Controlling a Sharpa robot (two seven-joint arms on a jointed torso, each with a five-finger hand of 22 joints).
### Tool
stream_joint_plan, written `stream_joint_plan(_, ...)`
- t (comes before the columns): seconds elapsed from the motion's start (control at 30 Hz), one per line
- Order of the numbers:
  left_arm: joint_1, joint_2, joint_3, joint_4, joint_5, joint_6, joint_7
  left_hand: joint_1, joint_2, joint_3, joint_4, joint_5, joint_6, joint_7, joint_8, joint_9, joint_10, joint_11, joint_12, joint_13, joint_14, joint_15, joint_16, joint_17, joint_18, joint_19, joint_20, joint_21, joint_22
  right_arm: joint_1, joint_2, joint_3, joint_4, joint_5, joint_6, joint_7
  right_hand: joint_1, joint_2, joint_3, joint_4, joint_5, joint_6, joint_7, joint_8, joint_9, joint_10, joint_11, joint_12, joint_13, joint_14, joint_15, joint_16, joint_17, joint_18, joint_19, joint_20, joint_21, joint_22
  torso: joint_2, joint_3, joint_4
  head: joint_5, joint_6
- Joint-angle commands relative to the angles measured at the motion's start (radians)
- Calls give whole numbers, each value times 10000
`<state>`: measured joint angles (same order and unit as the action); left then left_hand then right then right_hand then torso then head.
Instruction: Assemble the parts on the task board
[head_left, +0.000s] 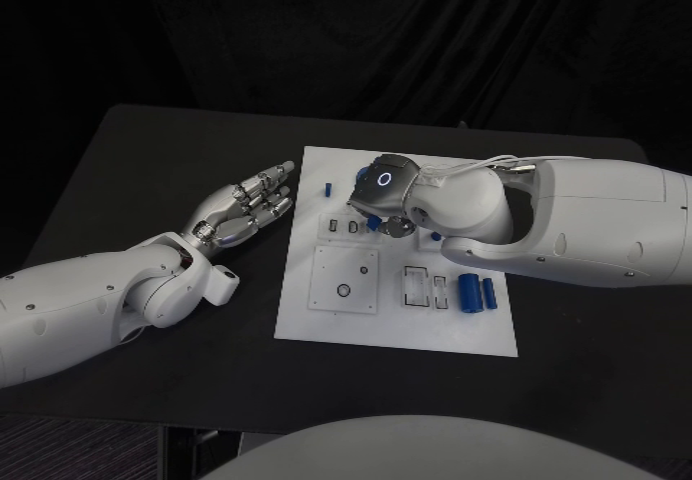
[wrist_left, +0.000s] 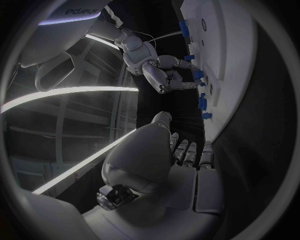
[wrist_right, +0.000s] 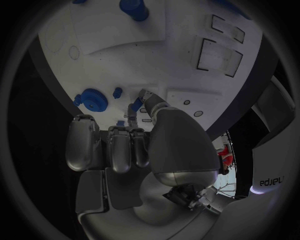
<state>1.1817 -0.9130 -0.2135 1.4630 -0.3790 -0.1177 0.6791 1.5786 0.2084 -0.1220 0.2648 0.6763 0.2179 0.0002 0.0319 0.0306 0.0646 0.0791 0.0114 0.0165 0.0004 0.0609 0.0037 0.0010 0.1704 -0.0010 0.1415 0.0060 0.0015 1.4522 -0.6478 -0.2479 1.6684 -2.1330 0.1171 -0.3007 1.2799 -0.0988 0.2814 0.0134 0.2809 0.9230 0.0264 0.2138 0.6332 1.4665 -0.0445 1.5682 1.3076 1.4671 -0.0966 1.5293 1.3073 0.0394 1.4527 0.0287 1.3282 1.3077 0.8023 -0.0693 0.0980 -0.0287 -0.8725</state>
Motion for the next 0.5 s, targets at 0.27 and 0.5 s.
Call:
stream_joint_plan(0.27,-22,32,6,-1,23,123,1216,-31,-75,63,-29,-64,-14,76,-16,-11,-11,53,27,-1,-4,46,-37,-10,-159,10,78,-60,-15,-34,11,5,35,-57,158,-26,-75,-193,-108,-39,13,-84,-32,-51,81,1043,44,26,2632,779,34,-89,2111,172,-90,25,-75,1880,5,-5,13,-19,-1)
stream_joint_plan(0.5,-24,42,6,-20,23,135,1210,-31,-75,63,-29,-64,-14,76,-16,-11,-11,53,27,-1,-4,46,-37,-10,-159,10,78,-60,-15,-38,13,5,44,-57,138,-37,-132,-235,-148,-5,16,-116,-41,-67,119,1043,45,26,2632,774,37,-99,2102,177,-104,29,-102,1874,0,-6,3,-1,-1)
